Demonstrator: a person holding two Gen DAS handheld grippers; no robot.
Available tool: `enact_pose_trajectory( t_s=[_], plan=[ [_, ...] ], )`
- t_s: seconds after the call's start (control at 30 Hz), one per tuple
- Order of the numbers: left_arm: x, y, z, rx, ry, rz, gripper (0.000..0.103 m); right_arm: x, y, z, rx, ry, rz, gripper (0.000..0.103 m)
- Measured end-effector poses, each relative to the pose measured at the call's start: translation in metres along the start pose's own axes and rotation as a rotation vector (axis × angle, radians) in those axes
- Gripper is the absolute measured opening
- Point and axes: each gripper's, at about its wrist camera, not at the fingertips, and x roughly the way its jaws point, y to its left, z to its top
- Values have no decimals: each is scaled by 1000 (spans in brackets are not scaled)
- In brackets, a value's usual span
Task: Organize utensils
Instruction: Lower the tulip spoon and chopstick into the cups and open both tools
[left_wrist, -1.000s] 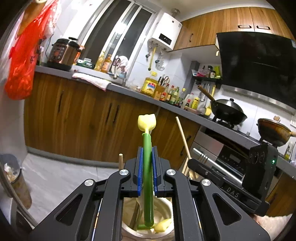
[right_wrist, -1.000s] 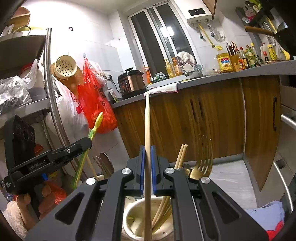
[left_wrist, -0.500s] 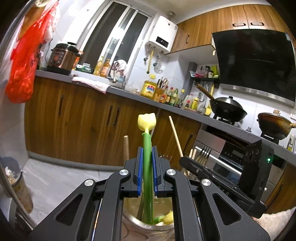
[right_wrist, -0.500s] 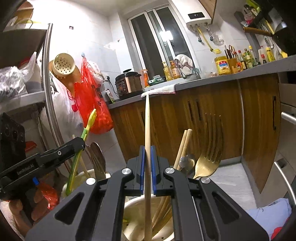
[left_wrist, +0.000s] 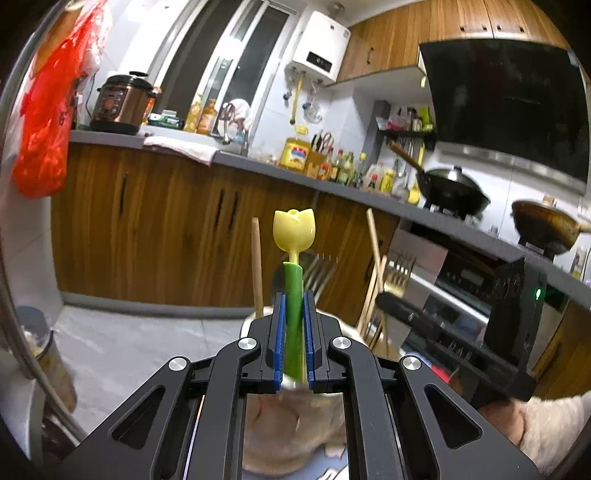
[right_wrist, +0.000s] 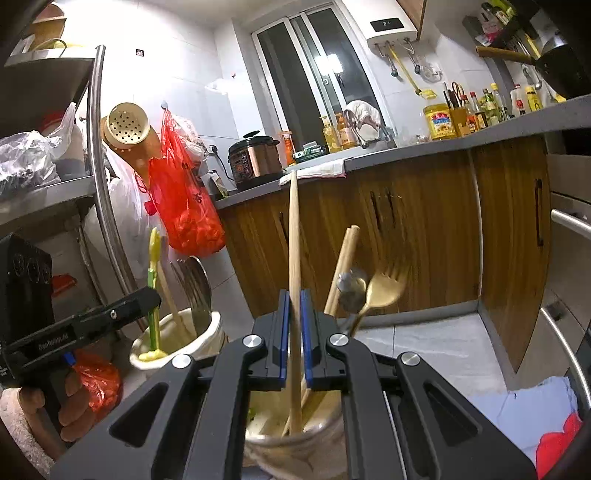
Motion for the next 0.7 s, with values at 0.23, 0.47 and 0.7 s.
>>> enact_pose_trajectory(
  t_s=[0.23, 0.47, 0.7],
  plan=[
    [-1, -4, -7, 49, 40, 45, 10, -10, -1, -11, 5, 45, -7, 6],
    [0, -6, -7, 68, 48, 45, 10, -14, -4, -19, 19, 95, -23, 6],
    [-1, -7, -8, 74, 48, 46, 11, -11, -8, -24, 34, 133, -27, 6]
  ],
)
